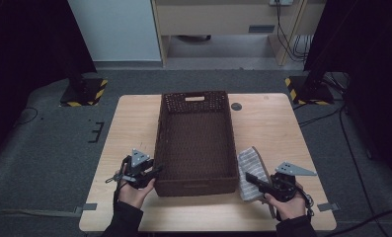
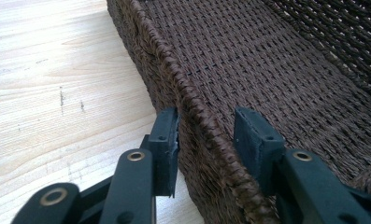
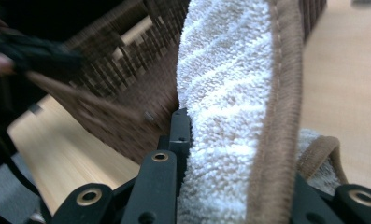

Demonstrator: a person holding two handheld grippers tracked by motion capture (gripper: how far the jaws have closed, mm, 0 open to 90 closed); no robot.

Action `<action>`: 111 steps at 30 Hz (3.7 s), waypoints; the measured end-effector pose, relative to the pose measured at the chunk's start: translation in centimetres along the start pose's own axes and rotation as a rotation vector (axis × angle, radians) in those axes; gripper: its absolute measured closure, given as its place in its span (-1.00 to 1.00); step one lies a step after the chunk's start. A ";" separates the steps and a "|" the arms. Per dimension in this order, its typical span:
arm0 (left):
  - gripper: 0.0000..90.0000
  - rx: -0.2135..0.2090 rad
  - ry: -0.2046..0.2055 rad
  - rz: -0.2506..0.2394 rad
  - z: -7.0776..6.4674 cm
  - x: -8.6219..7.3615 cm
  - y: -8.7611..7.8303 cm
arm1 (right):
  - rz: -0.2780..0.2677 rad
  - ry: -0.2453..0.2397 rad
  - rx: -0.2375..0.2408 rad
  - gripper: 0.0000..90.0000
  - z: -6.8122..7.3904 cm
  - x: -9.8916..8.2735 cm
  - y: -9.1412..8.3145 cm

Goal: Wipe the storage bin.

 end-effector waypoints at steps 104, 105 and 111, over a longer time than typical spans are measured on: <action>0.02 -0.079 0.028 -0.027 2.0 4.1 1.6 | -0.001 -0.176 -0.292 0.45 -3.0 4.5 5.0; 0.03 -0.080 0.034 -0.023 1.7 4.1 1.9 | -0.011 -0.176 -0.287 0.45 -2.9 4.7 4.7; 0.11 -0.047 0.120 0.014 0.2 4.0 2.2 | 0.030 -0.165 -0.284 0.70 -2.5 4.6 4.2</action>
Point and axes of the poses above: each handheld gripper's, and its own axes: y roughly forward along the jaws, x roughly out of its top, z roughly to its left, the point moved 9 cm from there along y, roughly forward along the jaws, and after that the axes turned 13 degrees about y, right-handed, at the moved point
